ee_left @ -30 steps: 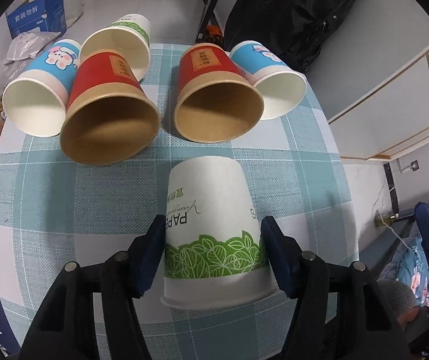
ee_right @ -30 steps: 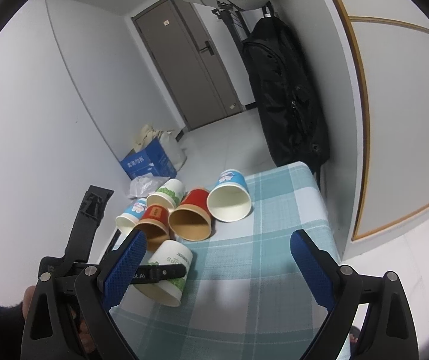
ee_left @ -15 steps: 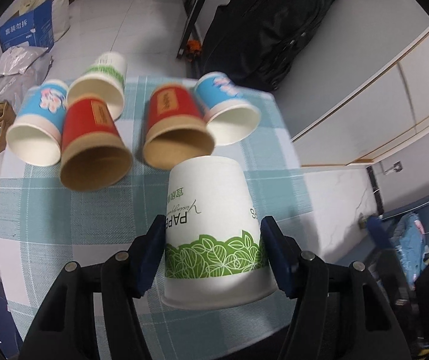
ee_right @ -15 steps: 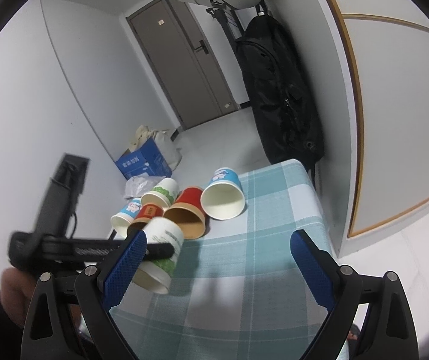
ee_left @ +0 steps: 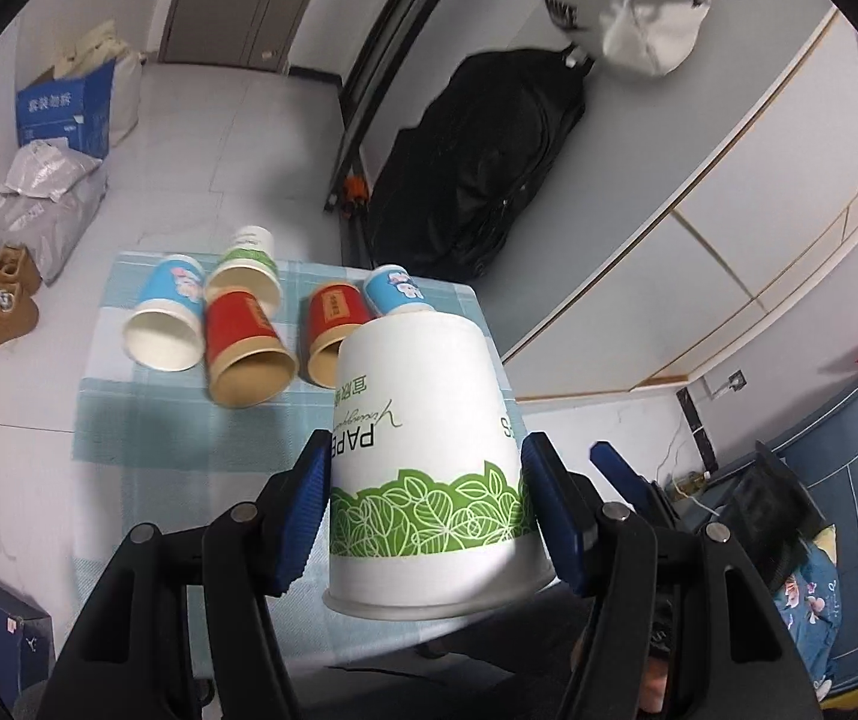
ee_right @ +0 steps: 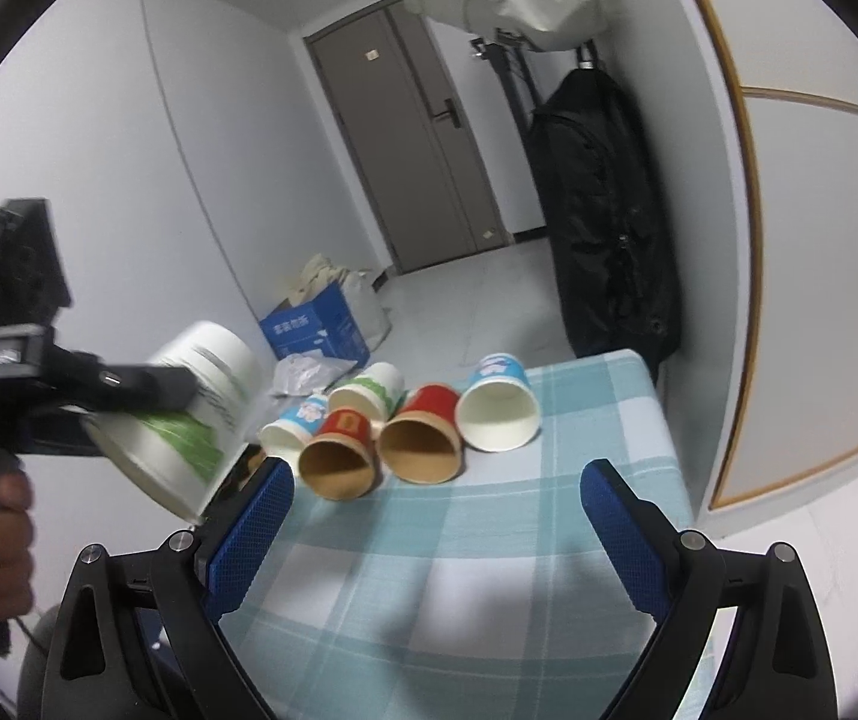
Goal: Flip cup upright
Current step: 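Lift the white green-leaf cup with the left gripper and tilt it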
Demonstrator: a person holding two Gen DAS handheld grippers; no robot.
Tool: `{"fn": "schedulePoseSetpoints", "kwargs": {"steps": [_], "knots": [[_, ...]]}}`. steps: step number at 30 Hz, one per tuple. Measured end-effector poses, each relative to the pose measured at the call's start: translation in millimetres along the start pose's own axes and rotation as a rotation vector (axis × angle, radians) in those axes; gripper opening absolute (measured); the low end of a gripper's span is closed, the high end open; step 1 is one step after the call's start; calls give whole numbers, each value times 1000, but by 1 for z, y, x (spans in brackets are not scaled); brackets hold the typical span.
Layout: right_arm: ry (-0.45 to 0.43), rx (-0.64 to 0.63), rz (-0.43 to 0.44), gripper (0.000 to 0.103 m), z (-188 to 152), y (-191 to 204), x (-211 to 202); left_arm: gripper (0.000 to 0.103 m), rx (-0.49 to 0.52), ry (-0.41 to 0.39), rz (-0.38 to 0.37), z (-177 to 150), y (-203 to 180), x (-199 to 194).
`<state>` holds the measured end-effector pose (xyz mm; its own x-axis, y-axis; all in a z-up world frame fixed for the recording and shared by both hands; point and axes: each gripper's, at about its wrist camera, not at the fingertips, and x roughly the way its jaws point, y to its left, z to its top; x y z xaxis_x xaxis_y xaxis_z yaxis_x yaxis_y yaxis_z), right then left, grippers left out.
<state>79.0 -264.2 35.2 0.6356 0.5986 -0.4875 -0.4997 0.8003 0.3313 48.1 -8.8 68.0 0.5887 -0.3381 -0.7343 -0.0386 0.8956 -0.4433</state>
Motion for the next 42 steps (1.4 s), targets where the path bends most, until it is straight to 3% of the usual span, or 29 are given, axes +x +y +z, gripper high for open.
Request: {"fn": "schedulePoseSetpoints", "kwargs": {"steps": [9, 21, 39, 41, 42], "knots": [[30, -101, 13, 97, -9, 39, 0, 58, -78, -34, 16, -31, 35, -13], [110, -125, -33, 97, -36, 52, 9, 58, -257, 40, 8, -61, 93, 50], [167, -157, -65, 97, -51, 54, 27, 61, -228, 136, 67, -73, 102, 88], [167, -158, -65, 97, -51, 54, 27, 66, -246, 141, 70, -73, 105, 88], [168, -157, -65, 97, -51, 54, 27, 76, -252, 142, 74, -74, 106, 88]]}}
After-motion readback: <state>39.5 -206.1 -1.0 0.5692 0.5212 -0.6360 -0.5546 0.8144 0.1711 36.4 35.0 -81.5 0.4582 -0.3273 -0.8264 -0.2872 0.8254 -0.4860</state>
